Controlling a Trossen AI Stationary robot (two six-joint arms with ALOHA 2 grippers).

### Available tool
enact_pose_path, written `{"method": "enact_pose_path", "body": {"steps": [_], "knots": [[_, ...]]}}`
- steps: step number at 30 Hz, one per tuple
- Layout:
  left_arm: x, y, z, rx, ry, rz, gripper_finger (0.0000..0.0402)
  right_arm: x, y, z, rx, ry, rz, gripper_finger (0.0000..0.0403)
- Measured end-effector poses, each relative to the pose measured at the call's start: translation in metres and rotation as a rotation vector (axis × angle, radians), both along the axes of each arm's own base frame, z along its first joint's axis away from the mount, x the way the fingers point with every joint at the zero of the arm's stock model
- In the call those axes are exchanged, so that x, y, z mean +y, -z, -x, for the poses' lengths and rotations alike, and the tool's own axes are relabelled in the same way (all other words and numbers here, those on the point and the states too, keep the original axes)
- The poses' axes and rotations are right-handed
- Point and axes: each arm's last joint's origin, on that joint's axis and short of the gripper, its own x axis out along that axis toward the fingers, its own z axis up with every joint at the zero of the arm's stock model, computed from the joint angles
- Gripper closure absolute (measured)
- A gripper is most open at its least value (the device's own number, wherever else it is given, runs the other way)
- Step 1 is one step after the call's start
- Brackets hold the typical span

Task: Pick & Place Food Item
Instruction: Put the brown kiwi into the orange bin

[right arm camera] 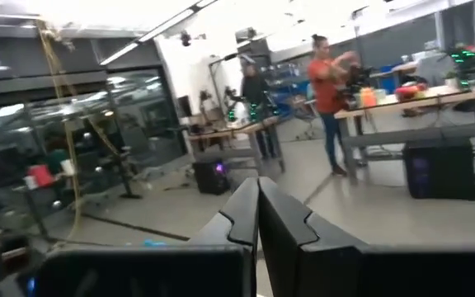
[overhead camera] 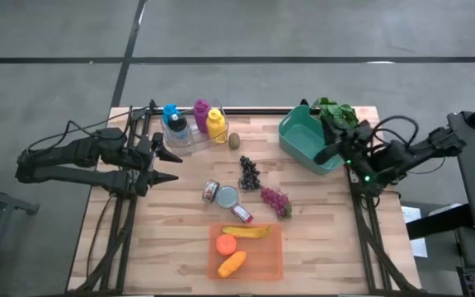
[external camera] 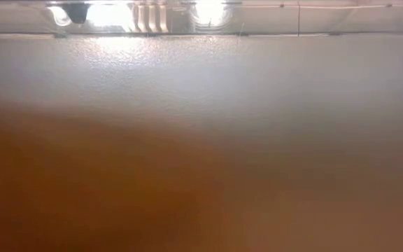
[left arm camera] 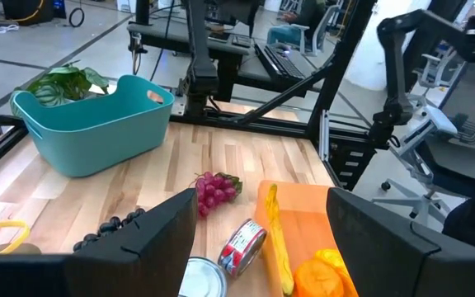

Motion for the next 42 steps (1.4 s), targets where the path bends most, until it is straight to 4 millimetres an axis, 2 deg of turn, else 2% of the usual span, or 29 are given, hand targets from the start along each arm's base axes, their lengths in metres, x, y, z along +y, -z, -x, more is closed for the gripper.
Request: {"method": "enact_pose_path", "body": {"steps": [4,8,11,14,19,21,25,30,34,38,42], "knots": [[0.000,0.000,0.000,0.000,0.000,0.000,0.0126,0.003,-0.005,-0.028,0.036,-0.027,0.051,0.0395],[0.000,0.000,0.000,0.000,0.000,0.000,0.0126,-0.009,-0.007,-0.051,0.076,0.016,0.019,0.0395],[0.000,0.000,0.000,0.000,0.000,0.000,0.0126,-0.026,-0.010,-0.063,0.095,-0.119,-0.022,0.0395],[0.000,0.000,0.000,0.000,0.000,0.000,0.0126,-0.052,-0.009,-0.078,0.122,-0.270,-0.151,0.0395],[0.000,0.000,0.000,0.000,0.000,0.000,0.0126,-0.092,-0.007,-0.107,0.125,-0.350,-0.320,0.0395],[0.000,0.000,0.000,0.000,0.000,0.000,0.0126,-0.100,-0.007,-0.119,0.134,-0.376,-0.328,0.0395],[0.000,0.000,0.000,0.000,0.000,0.000,0.0126,-0.109,0.001,-0.145,0.280,-0.360,-0.236,0.0395],[0.000,0.000,0.000,0.001,0.000,0.000,0.0126,-0.114,0.008,-0.175,0.301,-0.360,-0.226,0.0395],[0.000,0.000,0.000,0.002,0.000,0.000,0.0126,-0.116,0.020,-0.186,0.310,-0.355,-0.270,0.0395],[0.000,0.000,0.000,0.003,0.000,0.000,0.0126,-0.120,0.024,-0.180,0.408,-0.314,-0.245,0.0395],[0.000,0.000,0.000,0.003,0.000,0.000,0.0126,-0.124,0.026,-0.180,0.280,-0.303,-0.384,0.0395]]}}
